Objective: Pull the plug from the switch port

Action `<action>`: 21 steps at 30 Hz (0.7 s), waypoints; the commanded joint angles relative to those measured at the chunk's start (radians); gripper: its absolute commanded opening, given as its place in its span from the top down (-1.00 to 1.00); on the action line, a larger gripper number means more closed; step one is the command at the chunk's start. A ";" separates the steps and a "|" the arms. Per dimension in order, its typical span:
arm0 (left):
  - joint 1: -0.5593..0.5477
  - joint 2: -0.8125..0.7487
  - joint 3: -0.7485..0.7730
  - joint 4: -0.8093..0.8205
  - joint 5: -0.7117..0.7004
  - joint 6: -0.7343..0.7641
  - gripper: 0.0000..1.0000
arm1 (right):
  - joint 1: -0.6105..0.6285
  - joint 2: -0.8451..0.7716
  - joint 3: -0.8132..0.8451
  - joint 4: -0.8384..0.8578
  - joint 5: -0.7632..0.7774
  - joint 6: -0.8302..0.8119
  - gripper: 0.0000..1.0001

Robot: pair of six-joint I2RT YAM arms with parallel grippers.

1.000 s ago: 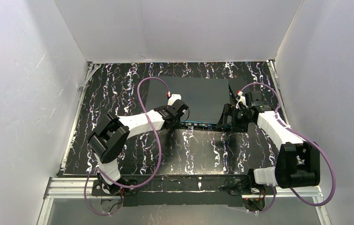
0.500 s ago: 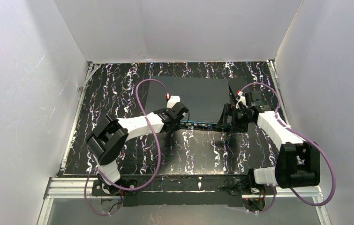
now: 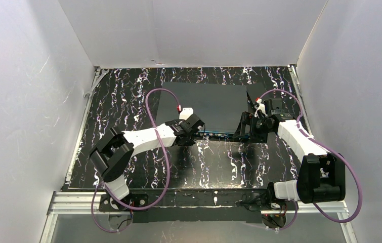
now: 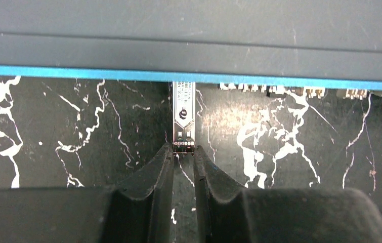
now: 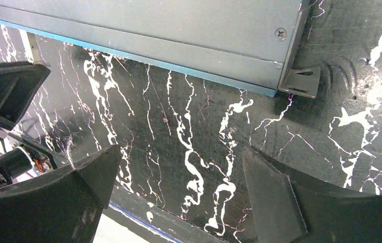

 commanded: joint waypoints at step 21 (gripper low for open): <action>-0.026 -0.180 -0.039 -0.292 0.041 -0.302 1.00 | -0.002 -0.001 -0.010 0.026 -0.013 -0.006 -0.97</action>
